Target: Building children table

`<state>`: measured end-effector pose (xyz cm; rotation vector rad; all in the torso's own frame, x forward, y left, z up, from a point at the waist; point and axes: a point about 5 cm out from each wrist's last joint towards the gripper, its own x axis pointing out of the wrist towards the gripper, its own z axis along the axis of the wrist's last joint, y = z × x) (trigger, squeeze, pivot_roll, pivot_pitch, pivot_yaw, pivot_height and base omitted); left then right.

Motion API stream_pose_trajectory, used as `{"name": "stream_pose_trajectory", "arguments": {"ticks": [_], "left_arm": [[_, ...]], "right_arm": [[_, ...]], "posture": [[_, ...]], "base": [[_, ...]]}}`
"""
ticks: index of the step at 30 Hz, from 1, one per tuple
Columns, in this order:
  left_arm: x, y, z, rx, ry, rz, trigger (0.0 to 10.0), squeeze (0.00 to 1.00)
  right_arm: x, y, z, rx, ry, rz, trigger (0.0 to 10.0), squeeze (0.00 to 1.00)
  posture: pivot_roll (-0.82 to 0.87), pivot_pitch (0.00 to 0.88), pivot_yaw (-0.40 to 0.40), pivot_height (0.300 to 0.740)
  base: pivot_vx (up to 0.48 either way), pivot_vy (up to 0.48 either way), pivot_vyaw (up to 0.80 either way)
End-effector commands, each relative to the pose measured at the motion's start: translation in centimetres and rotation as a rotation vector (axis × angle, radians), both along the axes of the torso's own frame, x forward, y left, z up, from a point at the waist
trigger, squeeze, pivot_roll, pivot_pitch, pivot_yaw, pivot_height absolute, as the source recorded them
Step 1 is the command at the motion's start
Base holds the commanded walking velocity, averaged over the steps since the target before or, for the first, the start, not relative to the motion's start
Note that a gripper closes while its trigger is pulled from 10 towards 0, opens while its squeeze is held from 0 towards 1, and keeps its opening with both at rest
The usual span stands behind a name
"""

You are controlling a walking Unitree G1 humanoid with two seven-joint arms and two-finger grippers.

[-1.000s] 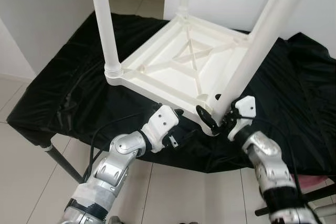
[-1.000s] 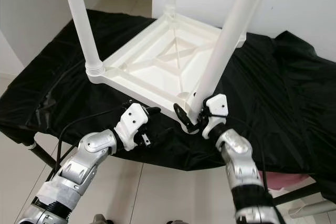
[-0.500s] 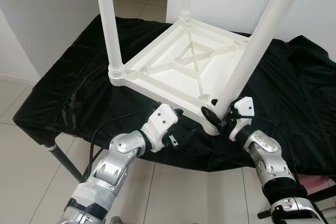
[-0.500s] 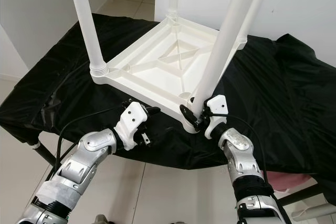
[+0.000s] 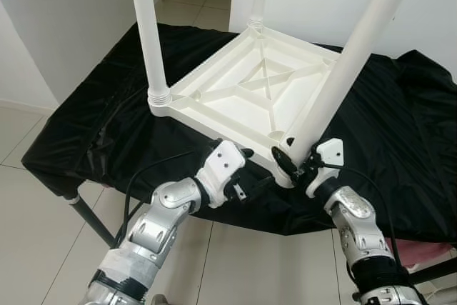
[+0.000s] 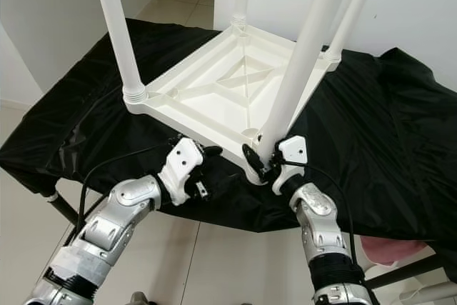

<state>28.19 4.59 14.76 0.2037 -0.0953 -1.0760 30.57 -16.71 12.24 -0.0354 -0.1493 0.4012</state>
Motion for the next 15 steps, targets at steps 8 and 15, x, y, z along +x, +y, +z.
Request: {"name": "stream_pose_trajectory", "arguments": {"ticks": [8, 15], "left_arm": [[-0.7, 0.2, -1.1, 0.046, 0.022, -0.005, 10.0, 0.00], [-0.7, 0.0, -1.0, 0.034, 0.012, 0.028, 10.0, 0.00]], "right_arm": [[-1.0, -0.8, -1.1, 0.059, 0.063, -0.315, 10.0, 0.00], [-1.9, -0.3, -2.3, 0.108, 0.113, -0.520, 10.0, 0.00]], "posture": [[0.00, 0.053, -0.031, 0.740], [0.00, 0.056, -0.049, 0.740]], "base": [[0.000, 0.000, 0.00], [0.000, 0.000, 0.00]]}}
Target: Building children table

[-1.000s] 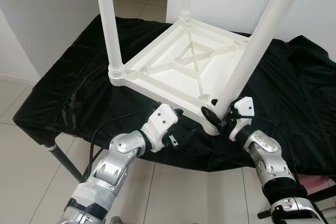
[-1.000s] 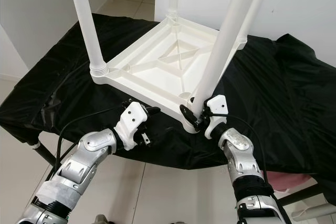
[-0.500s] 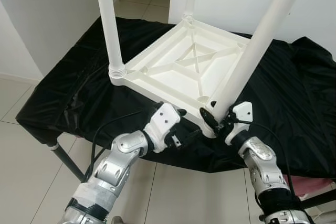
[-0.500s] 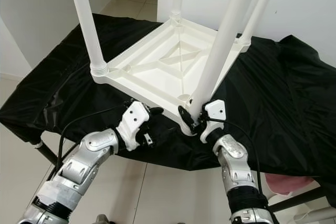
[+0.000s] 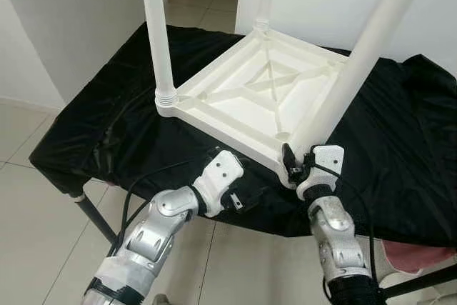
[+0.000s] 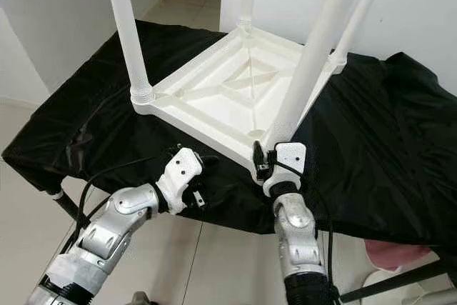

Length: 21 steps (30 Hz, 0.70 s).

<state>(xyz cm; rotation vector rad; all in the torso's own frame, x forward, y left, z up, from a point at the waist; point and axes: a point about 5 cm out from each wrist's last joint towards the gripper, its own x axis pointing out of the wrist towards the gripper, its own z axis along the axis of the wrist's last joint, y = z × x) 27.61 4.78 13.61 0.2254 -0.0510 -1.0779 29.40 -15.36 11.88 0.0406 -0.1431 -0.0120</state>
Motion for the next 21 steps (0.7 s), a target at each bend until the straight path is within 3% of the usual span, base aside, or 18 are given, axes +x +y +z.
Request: {"name": "stream_pose_trajectory", "arguments": {"ticks": [1, 6, 15, 16, 21], "left_arm": [[-0.1, -0.2, 0.1, -0.006, -0.013, 0.028, 10.0, 0.00], [0.1, -0.4, 0.2, -0.009, -0.021, 0.043, 10.0, 0.00], [0.3, -0.5, 0.2, -0.009, -0.024, 0.048, 10.0, 0.00], [0.2, -0.5, 0.2, -0.009, -0.025, 0.047, 10.0, 0.00], [0.1, -0.5, 0.1, -0.010, -0.027, 0.043, 10.0, 0.00]], "right_arm": [[-0.9, -1.4, -2.1, 0.035, 0.111, -0.152, 10.0, 0.00], [-1.1, 0.1, -1.5, 0.080, 0.091, -0.191, 10.0, 0.00], [-1.1, -0.1, -1.1, 0.030, 0.044, -0.184, 10.0, 0.00], [-1.2, -0.2, -0.9, 0.039, 0.024, -0.161, 10.0, 1.00], [-1.4, -1.0, -0.1, 0.075, -0.024, -0.086, 10.0, 1.00]], "posture": [[0.00, 0.054, -0.052, 0.740], [-0.01, 0.047, -0.058, 0.740], [-0.02, 0.039, -0.056, 0.740], [-0.02, 0.040, -0.057, 0.740], [-0.02, 0.041, -0.060, 0.740]], "base": [[0.000, 0.000, 0.00], [0.000, 0.000, 0.00], [0.000, 0.000, 0.00], [0.000, 0.000, 0.00], [0.000, 0.000, 0.00]]}}
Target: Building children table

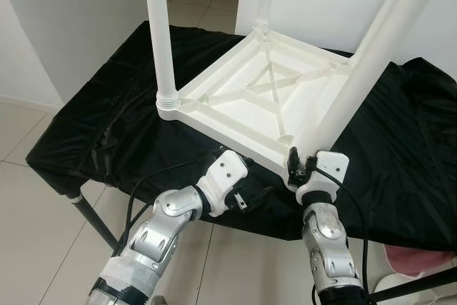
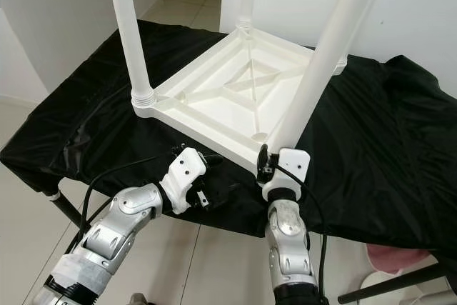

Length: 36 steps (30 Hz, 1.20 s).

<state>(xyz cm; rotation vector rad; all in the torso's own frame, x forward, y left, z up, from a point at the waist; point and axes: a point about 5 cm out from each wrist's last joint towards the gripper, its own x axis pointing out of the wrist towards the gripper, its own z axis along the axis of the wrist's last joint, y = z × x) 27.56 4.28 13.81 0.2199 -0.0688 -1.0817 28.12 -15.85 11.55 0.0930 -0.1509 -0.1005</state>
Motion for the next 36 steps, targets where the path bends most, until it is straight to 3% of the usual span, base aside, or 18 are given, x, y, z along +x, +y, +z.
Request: {"name": "stream_pose_trajectory", "arguments": {"ticks": [1, 3, 8, 9, 10, 11, 13, 16, 19, 20, 21, 23, 36], "left_arm": [[0.2, 0.0, -0.1, 0.003, -0.015, 0.049, 10.0, 0.00], [0.2, 0.0, -0.1, 0.003, -0.015, 0.049, 10.0, 0.00], [0.3, 0.3, 0.2, -0.015, -0.017, 0.066, 10.0, 0.00], [0.3, 0.3, 0.1, -0.014, -0.017, 0.069, 10.0, 0.00], [0.3, 0.3, 0.1, -0.014, -0.017, 0.069, 10.0, 0.00], [0.2, 0.4, 0.1, -0.014, -0.017, 0.071, 10.0, 0.00], [0.2, 0.4, 0.1, -0.014, -0.017, 0.071, 10.0, 0.00], [0.1, 0.6, 0.0, -0.011, -0.013, 0.077, 10.0, 0.00], [0.1, 0.6, -0.1, -0.009, -0.013, 0.078, 10.0, 0.00], [0.2, 0.6, 0.0, -0.009, -0.015, 0.079, 10.0, 0.00], [0.2, 0.6, 0.0, -0.009, -0.015, 0.079, 10.0, 0.00], [0.4, 0.7, 0.1, -0.010, -0.016, 0.082, 10.0, 0.00], [0.5, 0.9, 0.1, -0.010, -0.018, 0.101, 10.0, 0.00]], "right_arm": [[-0.2, -0.6, 0.3, 0.018, -0.018, 0.005, 10.0, 1.00], [-0.2, -0.6, 0.3, 0.018, -0.018, 0.005, 10.0, 1.00], [-0.2, -2.0, 1.1, -0.074, -0.046, 0.246, 10.0, 1.00], [-0.1, -2.4, 1.2, -0.090, -0.043, 0.288, 10.0, 0.69], [-0.1, -2.4, 1.2, -0.090, -0.043, 0.288, 10.0, 0.69], [0.0, -2.6, 1.3, -0.102, -0.043, 0.330, 10.0, 0.00], [0.0, -2.6, 1.3, -0.102, -0.043, 0.330, 10.0, 0.00], [0.7, -3.0, 1.4, -0.197, -0.010, 0.533, 10.0, 0.00], [1.3, -3.4, 1.5, -0.221, 0.010, 0.581, 10.0, 0.00], [1.7, -3.5, 1.5, -0.235, 0.018, 0.591, 8.5, 0.00], [1.7, -3.5, 1.5, -0.235, 0.018, 0.591, 8.5, 0.00], [2.3, -3.8, 1.3, -0.248, 0.037, 0.607, 0.0, 0.00], [2.5, -4.2, 0.4, -0.212, 0.067, 0.640, 0.0, 0.00]], "posture": [[-0.02, 0.041, -0.060, 0.740], [-0.02, 0.041, -0.060, 0.740], [0.00, 0.042, -0.071, 0.740], [0.00, 0.043, -0.072, 0.740], [0.00, 0.043, -0.072, 0.740], [0.01, 0.045, -0.072, 0.740], [0.01, 0.045, -0.072, 0.740], [0.01, 0.049, -0.068, 0.740], [0.01, 0.048, -0.069, 0.740], [0.01, 0.048, -0.067, 0.740], [0.01, 0.048, -0.067, 0.740], [0.01, 0.047, -0.068, 0.740], [0.02, 0.059, -0.064, 0.740]], "base": [[0.000, 0.000, 0.00], [0.000, 0.000, 0.00], [0.000, 0.000, 0.00], [0.000, 0.000, 0.00], [0.000, 0.000, 0.00], [0.000, 0.000, 0.00], [0.000, 0.000, 0.00], [0.000, 0.000, 0.00], [0.000, 0.000, 0.00], [0.000, 0.000, 0.00], [0.000, 0.000, 0.00], [0.000, 0.000, 0.00], [0.000, 0.000, 0.00]]}}
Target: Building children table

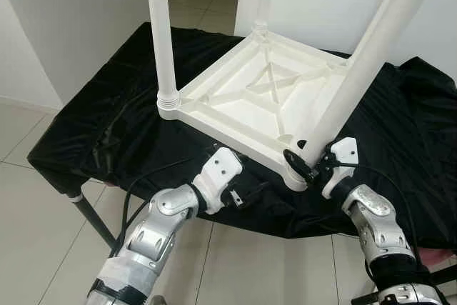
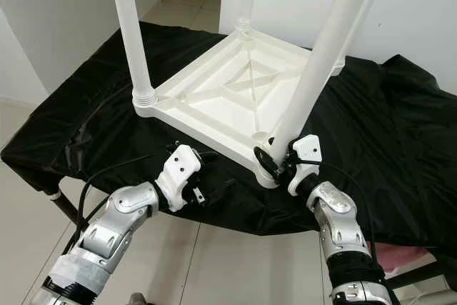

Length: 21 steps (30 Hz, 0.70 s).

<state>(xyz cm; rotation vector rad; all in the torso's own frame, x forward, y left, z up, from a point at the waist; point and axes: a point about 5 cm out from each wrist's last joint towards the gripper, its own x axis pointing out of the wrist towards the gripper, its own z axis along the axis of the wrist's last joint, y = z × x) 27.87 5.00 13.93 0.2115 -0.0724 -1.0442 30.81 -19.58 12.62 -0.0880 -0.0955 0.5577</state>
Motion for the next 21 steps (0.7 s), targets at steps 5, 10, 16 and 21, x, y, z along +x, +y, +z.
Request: {"name": "stream_pose_trajectory", "arguments": {"ticks": [5, 10, 16, 21], "left_arm": [[0.17, 0.07, -0.07, 0.002, -0.012, 0.064, 10.0, 0.00], [0.22, -0.02, 0.10, 0.001, -0.014, 0.061, 10.0, 0.00], [0.18, -0.13, 0.13, -0.001, -0.012, 0.056, 10.0, 0.00], [0.18, -0.24, 0.12, -0.002, -0.011, 0.054, 10.0, 0.00]], "right_arm": [[-0.06, -0.44, -0.71, 0.020, 0.047, -0.024, 1.0, 0.00], [0.49, -0.52, -0.67, -0.025, 0.025, -0.170, 10.0, 0.00], [-0.19, 0.10, -0.95, -0.009, 0.023, -0.207, 10.0, 0.00], [-0.45, 0.14, -0.74, 0.026, 0.009, -0.333, 10.0, 0.00]], "posture": [[0.01, 0.063, -0.063, 0.740], [0.01, 0.071, -0.057, 0.740], [0.00, 0.077, -0.054, 0.740], [-0.01, 0.081, -0.054, 0.740]], "base": [[0.000, 0.000, 0.00], [0.000, 0.000, 0.00], [0.000, 0.000, 0.00], [0.000, 0.000, 0.00]]}}
